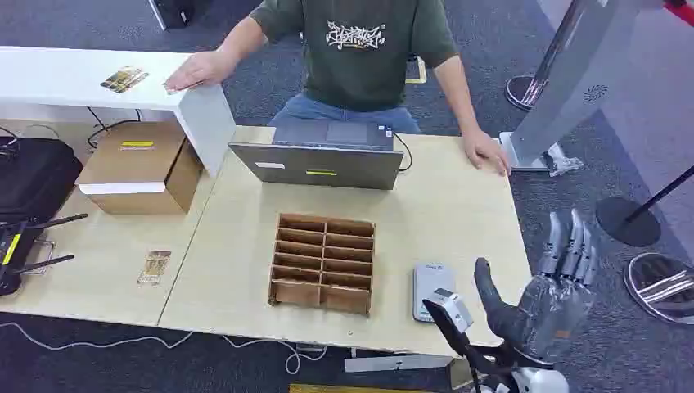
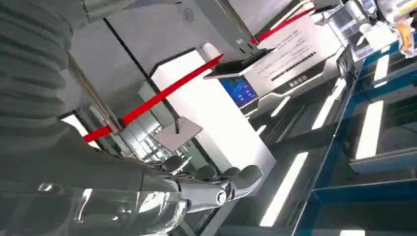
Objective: Pass the card to the sensor for recognition and then transmit it.
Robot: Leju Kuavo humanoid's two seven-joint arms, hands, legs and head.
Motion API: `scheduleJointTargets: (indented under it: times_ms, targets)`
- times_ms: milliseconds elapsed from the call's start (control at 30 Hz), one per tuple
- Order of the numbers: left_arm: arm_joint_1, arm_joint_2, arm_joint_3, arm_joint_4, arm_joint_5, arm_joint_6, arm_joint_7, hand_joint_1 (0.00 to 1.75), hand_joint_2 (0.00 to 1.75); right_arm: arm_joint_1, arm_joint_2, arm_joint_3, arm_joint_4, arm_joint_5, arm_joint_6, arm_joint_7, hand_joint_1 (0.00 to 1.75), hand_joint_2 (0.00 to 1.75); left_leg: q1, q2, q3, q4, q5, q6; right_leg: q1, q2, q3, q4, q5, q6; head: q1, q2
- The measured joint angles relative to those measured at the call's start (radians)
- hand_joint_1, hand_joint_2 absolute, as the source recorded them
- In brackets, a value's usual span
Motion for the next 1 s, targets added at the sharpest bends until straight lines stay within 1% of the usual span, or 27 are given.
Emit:
scheduleJointTargets:
  times_ms: [233, 500, 867, 1000]
  targets:
    - [0.000, -0.006, 0.000, 0.000, 0.000, 0.004, -0.009, 0.00, 0.00, 0.003, 0.000, -0.005, -0.008, 0.035, 0.000, 0.023, 0.00, 1.75, 0.000, 0.000, 0.000, 0.000, 0.000, 0.000, 0.000, 0.000, 0.000, 0.000, 0.000, 0.000, 0.000, 0.000]
    - [0.000, -0.014, 0.000, 0.000, 0.001, 0.008, -0.019, 0.00, 0.00, 0.007, 0.000, 0.003, -0.030, 0.085, 0.000, 0.067, 0.00, 1.75, 0.000, 0.000, 0.000, 0.000, 0.000, 0.000, 0.000, 0.000, 0.000, 0.000, 0.000, 0.000, 0.000, 0.000]
    - [0.000, -0.025, 0.000, 0.000, 0.009, 0.021, -0.027, 0.00, 0.00, 0.014, 0.001, 0.003, -0.042, 0.113, 0.000, 0.071, 0.00, 1.75, 0.000, 0.000, 0.000, 0.000, -0.001, 0.001, 0.000, 0.000, 0.000, 0.000, 0.000, 0.000, 0.000, 0.000]
    - [0.001, -0.028, 0.000, 0.000, 0.008, 0.021, -0.031, 0.00, 0.00, 0.017, 0.002, 0.003, -0.048, 0.064, 0.000, 0.053, 0.00, 1.75, 0.000, 0.000, 0.000, 0.000, -0.001, 0.001, 0.000, 0.000, 0.000, 0.000, 0.000, 0.000, 0.000, 0.000]
